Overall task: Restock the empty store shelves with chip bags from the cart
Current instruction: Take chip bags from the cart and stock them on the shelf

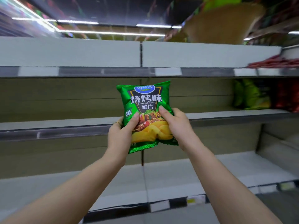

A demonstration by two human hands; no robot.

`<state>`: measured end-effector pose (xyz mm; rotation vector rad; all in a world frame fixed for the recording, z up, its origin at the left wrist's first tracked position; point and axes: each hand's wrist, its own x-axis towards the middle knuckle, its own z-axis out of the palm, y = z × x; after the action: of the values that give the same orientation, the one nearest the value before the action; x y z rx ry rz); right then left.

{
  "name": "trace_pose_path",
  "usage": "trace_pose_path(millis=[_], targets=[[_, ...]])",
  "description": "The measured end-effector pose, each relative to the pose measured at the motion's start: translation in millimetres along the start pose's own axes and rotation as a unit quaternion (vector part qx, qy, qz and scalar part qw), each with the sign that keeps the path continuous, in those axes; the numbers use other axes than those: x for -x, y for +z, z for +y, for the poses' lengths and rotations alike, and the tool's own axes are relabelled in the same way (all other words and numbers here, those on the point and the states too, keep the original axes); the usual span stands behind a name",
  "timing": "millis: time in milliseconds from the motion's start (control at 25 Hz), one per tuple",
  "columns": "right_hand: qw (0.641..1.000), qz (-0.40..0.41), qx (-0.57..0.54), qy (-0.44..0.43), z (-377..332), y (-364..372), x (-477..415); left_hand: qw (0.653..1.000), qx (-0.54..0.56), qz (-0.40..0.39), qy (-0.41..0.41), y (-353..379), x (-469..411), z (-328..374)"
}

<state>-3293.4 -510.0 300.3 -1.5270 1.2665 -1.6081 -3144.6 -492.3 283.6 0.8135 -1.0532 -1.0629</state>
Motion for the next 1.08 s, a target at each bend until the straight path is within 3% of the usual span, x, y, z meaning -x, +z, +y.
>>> trace_pose_path(millis=[280, 640, 840, 1080], targets=[[0.997, 0.067, 0.03, 0.03, 31.1, -150.4, -35.6, 0.996, -0.019, -0.082, -0.043, 146.7, -10.4, -37.7], [0.996, 0.052, 0.057, 0.039, 90.4, -332.6, -134.1, 0.993, -0.016, -0.075, -0.091, 343.0, -36.4, -99.4], [0.997, 0.013, 0.058, 0.043, 117.7, -374.0, -178.2, 0.994, -0.046, -0.039, -0.094, 393.0, -52.2, -118.6], [0.998, -0.021, 0.043, 0.044, 130.8, -369.1, -211.9, 0.993, -0.08, -0.005, -0.092, 400.2, -82.7, -120.0]])
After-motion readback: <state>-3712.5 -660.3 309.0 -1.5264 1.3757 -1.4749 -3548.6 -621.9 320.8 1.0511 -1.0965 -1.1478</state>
